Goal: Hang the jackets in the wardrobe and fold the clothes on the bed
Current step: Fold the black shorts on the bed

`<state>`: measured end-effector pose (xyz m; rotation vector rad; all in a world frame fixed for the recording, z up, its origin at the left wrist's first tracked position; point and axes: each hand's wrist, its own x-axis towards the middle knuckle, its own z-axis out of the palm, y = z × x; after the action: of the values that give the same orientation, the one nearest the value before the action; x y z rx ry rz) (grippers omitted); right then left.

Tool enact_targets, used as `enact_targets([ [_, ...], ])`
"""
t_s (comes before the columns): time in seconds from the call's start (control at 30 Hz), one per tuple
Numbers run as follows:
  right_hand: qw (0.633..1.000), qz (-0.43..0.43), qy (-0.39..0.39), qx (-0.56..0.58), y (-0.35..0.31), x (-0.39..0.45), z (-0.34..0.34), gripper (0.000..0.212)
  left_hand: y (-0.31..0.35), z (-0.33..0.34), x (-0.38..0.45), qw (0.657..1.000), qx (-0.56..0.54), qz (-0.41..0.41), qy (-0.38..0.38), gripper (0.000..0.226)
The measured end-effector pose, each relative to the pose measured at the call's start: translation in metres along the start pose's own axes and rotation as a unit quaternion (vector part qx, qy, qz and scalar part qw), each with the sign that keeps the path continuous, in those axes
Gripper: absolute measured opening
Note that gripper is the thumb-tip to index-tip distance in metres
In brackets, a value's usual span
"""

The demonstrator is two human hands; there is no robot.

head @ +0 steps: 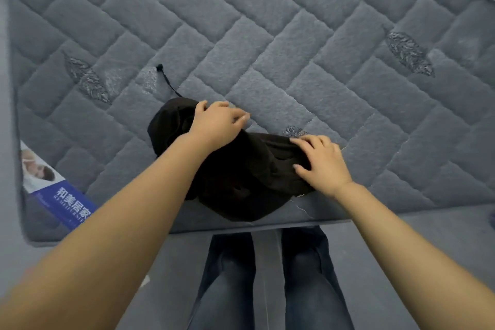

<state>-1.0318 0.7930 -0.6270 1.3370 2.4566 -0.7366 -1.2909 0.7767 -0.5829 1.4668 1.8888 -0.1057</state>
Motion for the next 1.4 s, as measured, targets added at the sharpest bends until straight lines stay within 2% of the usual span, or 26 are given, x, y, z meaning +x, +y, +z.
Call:
enact_targets([
  [0.07,0.995,-0.028,-0.097,-0.025,0.008,0.012,-0.001,0.059,-0.012,0.001,0.021,0.987,0.053,0.006,-0.154,0.034],
  [0.13,0.991,-0.065,-0.12,0.014,0.014,0.014,-0.005,0.061,-0.022,0.008,0.025,0.967,0.116,0.043,-0.223,0.033],
  [0.2,0.987,-0.093,-0.131,0.011,0.017,0.005,-0.006,0.06,-0.025,0.018,0.019,0.955,0.181,0.072,-0.224,0.032],
  [0.27,0.979,-0.105,-0.167,-0.039,0.017,-0.009,0.0,0.054,-0.024,0.025,0.009,0.941,0.263,0.113,-0.181,0.028],
  [0.33,0.973,-0.098,-0.202,-0.043,0.016,-0.027,0.007,0.045,-0.022,0.025,0.003,0.919,0.331,0.162,-0.14,0.028],
  [0.37,0.978,-0.093,-0.185,-0.028,0.017,-0.035,0.007,0.042,-0.019,0.022,0.002,0.907,0.354,0.184,-0.136,0.03],
  [0.43,0.994,-0.073,-0.086,0.006,0.027,-0.051,-0.01,0.036,-0.008,0.014,0.0,0.888,0.369,0.219,-0.165,0.039],
  [0.53,0.995,-0.03,0.086,0.04,0.062,-0.075,-0.069,0.024,0.027,-0.007,-0.009,0.876,0.36,0.228,-0.227,0.062],
  [0.6,0.989,0.004,0.145,0.023,0.09,-0.095,-0.122,0.019,0.054,-0.032,-0.007,0.857,0.407,0.223,-0.225,0.073],
  [0.67,0.983,0.026,0.182,-0.008,0.118,-0.117,-0.173,0.017,0.084,-0.066,0.001,0.857,0.434,0.198,-0.194,0.074],
  [0.73,0.973,0.056,0.22,-0.042,0.145,-0.139,-0.22,0.018,0.124,-0.104,0.013,0.855,0.463,0.18,-0.147,0.065],
  [0.9,0.936,0.161,0.301,-0.083,0.206,-0.194,-0.319,0.012,0.263,-0.194,0.04,0.834,0.523,0.174,0.023,0.044],
  [1.0,0.907,0.195,0.359,-0.103,0.231,-0.223,-0.37,0.009,0.344,-0.236,0.045,0.838,0.515,0.149,0.104,0.043],
  [1.1,0.873,0.232,0.412,-0.121,0.243,-0.25,-0.414,0.012,0.405,-0.266,0.041,0.859,0.454,0.145,0.188,0.036],
  [1.27,0.83,0.233,0.475,-0.178,0.232,-0.291,-0.447,0.012,0.442,-0.289,0.01,0.88,0.339,0.159,0.292,0.034],
  [1.33,0.825,0.213,0.485,-0.196,0.217,-0.302,-0.446,0.013,0.429,-0.292,-0.001,0.878,0.302,0.179,0.326,0.044],
  [1.4,0.837,0.173,0.474,-0.213,0.195,-0.307,-0.434,0.019,0.402,-0.29,-0.009,0.877,0.275,0.196,0.341,0.062],
])
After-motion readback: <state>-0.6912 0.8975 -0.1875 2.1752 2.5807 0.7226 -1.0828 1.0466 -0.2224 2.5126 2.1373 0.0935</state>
